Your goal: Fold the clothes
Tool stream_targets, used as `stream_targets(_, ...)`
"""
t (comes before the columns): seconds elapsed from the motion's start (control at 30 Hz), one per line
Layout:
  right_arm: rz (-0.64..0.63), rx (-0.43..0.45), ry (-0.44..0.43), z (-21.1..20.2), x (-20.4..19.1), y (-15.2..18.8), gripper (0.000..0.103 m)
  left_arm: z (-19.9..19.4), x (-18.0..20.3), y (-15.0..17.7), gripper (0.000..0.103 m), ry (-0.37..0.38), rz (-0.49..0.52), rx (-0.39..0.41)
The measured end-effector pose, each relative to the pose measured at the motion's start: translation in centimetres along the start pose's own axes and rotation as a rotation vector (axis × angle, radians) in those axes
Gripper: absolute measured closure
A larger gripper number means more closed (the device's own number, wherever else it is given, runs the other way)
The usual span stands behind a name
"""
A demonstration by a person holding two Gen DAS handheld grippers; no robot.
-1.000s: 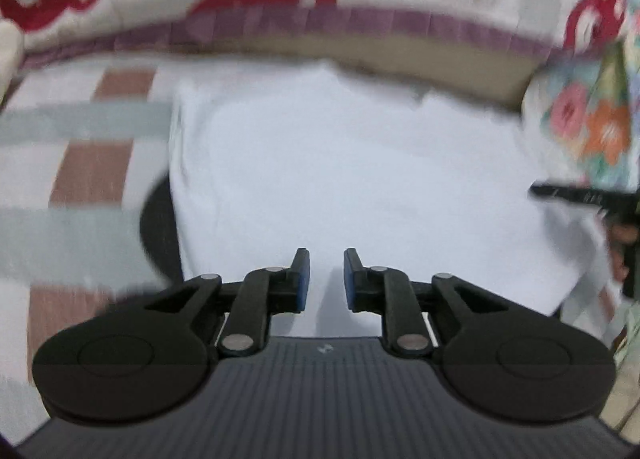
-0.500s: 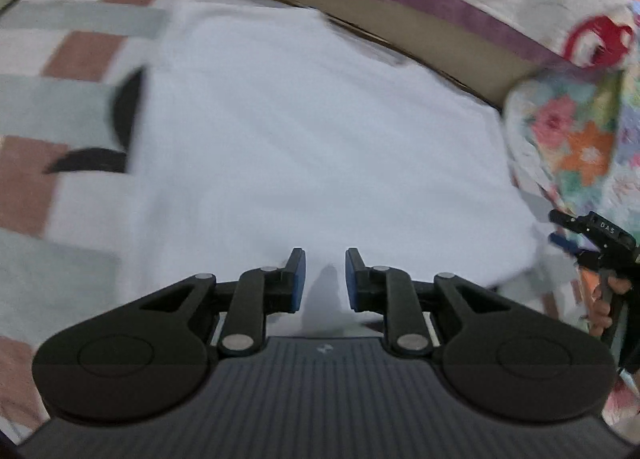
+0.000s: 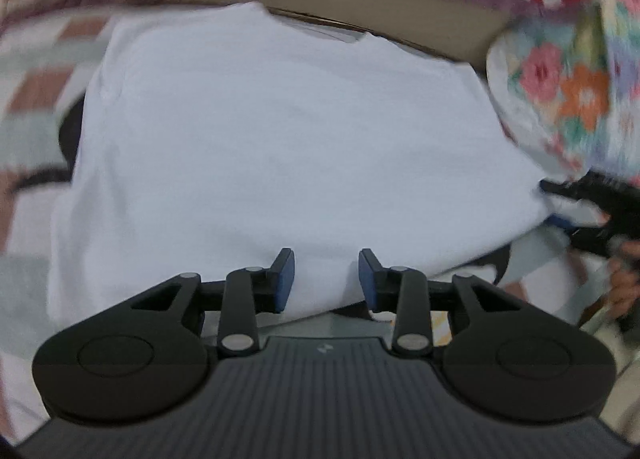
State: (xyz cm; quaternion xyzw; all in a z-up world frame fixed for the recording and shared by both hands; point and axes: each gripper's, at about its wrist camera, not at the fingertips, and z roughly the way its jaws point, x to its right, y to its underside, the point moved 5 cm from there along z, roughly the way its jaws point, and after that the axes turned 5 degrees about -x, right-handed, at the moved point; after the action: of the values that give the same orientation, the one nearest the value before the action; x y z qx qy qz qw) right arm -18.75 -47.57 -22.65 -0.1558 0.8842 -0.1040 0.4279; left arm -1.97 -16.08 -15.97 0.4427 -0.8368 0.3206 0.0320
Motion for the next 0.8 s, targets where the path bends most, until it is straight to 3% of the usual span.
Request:
stream_targets(0.07, 0.01, -0.009, -0.012, 0.9, -1.0, -0.2, 0.045, 0.0, -0.2, 0.0, 0.069, 0.009, -0.01, 0.007)
stream_targets(0.1, 0.027, -0.024, -0.018, 1.4, -1.6, -0.3, 0.052, 0.0, -0.3, 0.0, 0.069, 0.014, -0.015, 0.01)
stream_targets(0.17, 0.156, -0.109, -0.131, 2.9, -2.6, 0.2, 0.073, 0.0, -0.5, 0.0, 0.067, 0.023, -0.025, 0.017)
stream_targets(0.23, 0.178, -0.084, -0.145, 3.5, -3.5, 0.5, 0.074, 0.0, -0.6, 0.0, 0.064, 0.035, -0.033, 0.025)
stream_targets(0.37, 0.119, -0.009, -0.049, 3.2, -3.0, 0.9, 0.072, -0.4, 0.4, -0.2, 0.064, 0.068, -0.008, 0.043)
stream_targets(0.47, 0.235, 0.044, -0.053, 2.2, -0.6, 1.4, 0.074, 0.2, 1.4, -0.4, 0.062, 0.065, 0.035, 0.027)
stream_targets(0.57, 0.336, 0.055, -0.115, 2.3, 0.7, 1.3, 0.077, 1.5, 1.8, -0.4, 0.062, 0.035, 0.042, -0.027)
stream_targets(0.63, 0.297, 0.072, -0.117, 2.3, 0.1, 0.9, 0.089, 1.1, 1.4, -0.5, 0.062, 0.014, 0.01, -0.067)
stream_targets(0.77, 0.152, 0.107, -0.117, 1.8, -2.6, 0.0, 0.092, -0.2, 0.5, -0.9, 0.068, -0.026, -0.063, -0.148)
stream_targets(0.8, 0.129, 0.1, -0.126, 1.7, -3.6, -0.3, 0.092, -1.5, 0.0, -1.3, 0.068, -0.027, -0.067, -0.132)
